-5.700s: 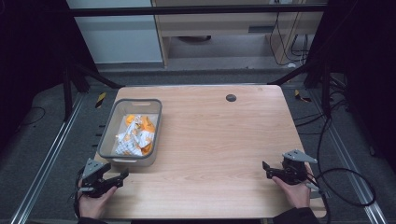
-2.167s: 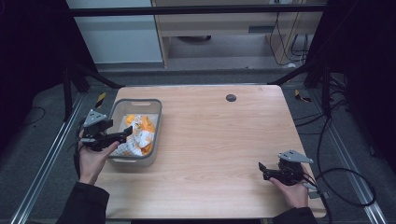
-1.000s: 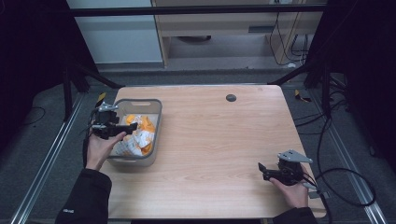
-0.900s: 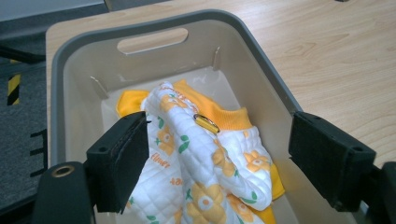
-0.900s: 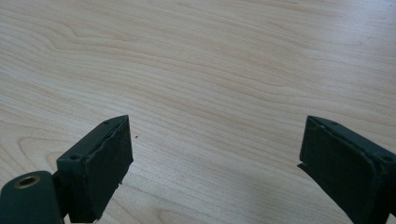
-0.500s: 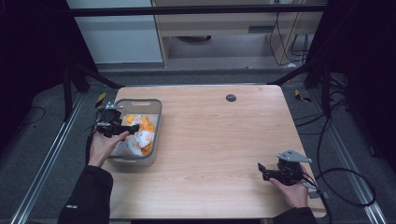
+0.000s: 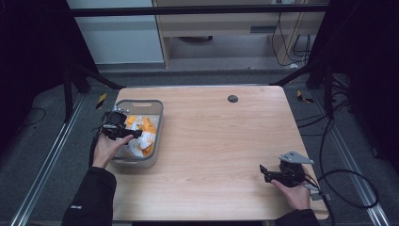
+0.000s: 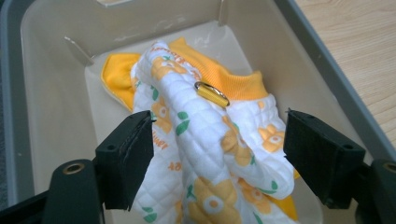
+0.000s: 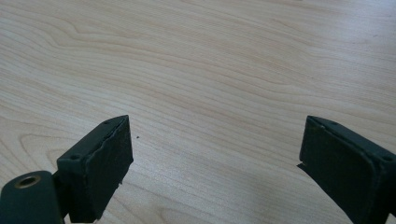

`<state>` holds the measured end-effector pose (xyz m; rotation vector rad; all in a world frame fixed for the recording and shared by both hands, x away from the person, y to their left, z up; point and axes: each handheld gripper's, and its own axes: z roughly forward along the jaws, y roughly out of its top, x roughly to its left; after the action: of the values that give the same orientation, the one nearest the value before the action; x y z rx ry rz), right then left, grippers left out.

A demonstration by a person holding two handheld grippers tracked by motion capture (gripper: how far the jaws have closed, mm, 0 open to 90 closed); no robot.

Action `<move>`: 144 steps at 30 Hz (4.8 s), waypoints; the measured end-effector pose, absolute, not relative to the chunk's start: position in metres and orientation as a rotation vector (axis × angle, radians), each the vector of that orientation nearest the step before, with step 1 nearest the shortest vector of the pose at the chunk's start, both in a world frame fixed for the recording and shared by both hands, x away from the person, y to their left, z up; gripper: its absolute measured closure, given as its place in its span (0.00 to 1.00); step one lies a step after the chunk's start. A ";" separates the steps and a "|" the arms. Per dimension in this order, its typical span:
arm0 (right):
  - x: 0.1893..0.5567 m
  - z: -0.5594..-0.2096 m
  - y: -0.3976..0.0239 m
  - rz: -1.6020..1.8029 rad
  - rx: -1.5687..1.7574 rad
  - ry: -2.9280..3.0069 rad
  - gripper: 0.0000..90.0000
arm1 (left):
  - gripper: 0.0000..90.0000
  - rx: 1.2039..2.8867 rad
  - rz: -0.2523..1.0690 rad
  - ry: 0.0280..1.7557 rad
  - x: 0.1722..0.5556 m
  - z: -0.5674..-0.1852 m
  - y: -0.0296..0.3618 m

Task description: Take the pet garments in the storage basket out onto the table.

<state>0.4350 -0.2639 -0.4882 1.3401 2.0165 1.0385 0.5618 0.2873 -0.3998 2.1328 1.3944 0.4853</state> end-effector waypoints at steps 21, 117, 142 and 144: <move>0.435 -0.489 -0.263 1.035 1.340 2.030 0.11 | 0.43 2.189 0.409 1.445 0.571 -0.413 0.286; 0.435 -0.489 -0.263 1.032 1.333 2.032 0.11 | 0.86 2.250 0.542 1.163 0.506 -0.270 0.271; 0.435 -0.488 -0.263 1.034 1.334 2.028 0.11 | 0.86 2.318 0.470 0.911 0.482 -0.257 0.222; 0.435 -0.488 -0.263 1.036 1.335 2.027 0.11 | 0.86 2.328 0.468 0.890 0.480 -0.258 0.216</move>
<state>0.4348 -0.2632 -0.4879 1.3347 2.0266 1.0362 0.4802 0.2158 -0.2576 2.3284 0.8898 0.4677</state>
